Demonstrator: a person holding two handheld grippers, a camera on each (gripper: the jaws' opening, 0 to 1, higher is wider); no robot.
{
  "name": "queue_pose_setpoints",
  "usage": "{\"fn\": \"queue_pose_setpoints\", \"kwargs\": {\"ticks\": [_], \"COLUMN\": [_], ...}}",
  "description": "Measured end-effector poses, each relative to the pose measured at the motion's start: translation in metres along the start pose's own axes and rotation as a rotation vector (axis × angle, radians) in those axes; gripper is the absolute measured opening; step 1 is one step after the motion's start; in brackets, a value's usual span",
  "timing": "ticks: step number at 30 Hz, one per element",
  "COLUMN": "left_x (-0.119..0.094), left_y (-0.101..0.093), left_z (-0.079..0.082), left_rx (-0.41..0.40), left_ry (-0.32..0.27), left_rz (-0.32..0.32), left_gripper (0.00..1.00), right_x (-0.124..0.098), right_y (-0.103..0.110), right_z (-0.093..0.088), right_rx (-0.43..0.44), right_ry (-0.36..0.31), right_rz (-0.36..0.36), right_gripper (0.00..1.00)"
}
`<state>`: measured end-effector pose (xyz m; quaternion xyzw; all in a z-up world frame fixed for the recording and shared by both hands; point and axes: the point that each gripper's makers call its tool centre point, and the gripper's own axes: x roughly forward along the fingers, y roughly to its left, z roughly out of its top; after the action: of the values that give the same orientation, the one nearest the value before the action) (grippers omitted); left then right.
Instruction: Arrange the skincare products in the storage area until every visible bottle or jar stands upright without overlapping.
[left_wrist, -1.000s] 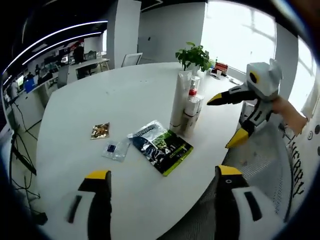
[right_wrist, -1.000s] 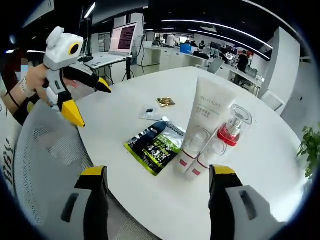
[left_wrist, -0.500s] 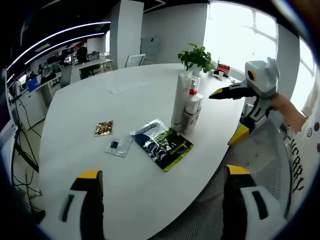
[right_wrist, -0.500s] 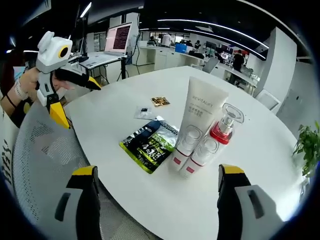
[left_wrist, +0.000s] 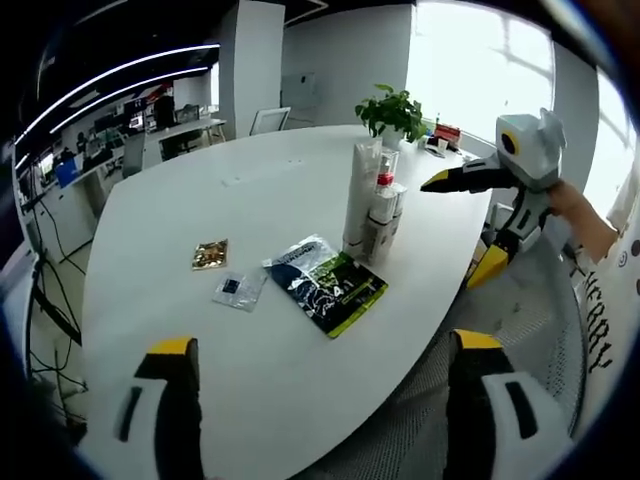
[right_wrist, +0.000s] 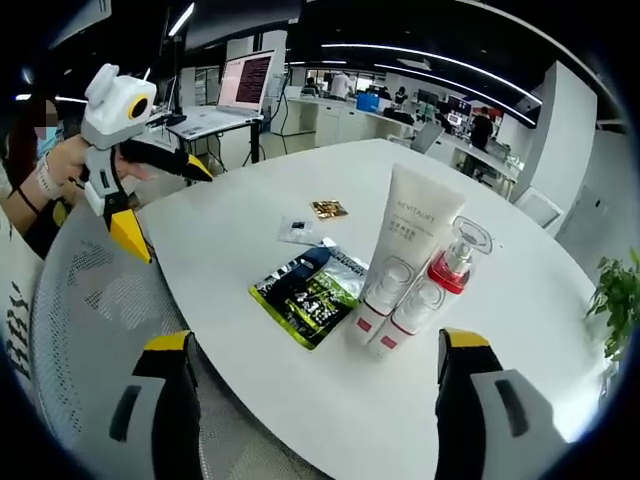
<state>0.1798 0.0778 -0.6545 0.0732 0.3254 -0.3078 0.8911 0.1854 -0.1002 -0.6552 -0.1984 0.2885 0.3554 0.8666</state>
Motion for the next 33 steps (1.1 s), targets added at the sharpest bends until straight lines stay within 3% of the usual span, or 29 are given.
{"fn": "queue_pose_setpoints", "kwargs": {"ticks": [24, 33], "left_x": [0.019, 0.036], "left_y": [0.010, 0.028], "left_z": [-0.006, -0.002], "left_rx": [0.006, -0.001], "left_ry": [0.050, 0.066], "left_rz": [-0.007, -0.032], "left_gripper": [0.99, 0.79], "right_x": [0.014, 0.022], "right_y": [0.013, 0.018], "right_z": [0.002, 0.002], "right_rx": [-0.004, -0.001], "right_ry": [0.022, 0.027], "right_rz": [0.078, 0.105], "right_gripper": [0.92, 0.90]}}
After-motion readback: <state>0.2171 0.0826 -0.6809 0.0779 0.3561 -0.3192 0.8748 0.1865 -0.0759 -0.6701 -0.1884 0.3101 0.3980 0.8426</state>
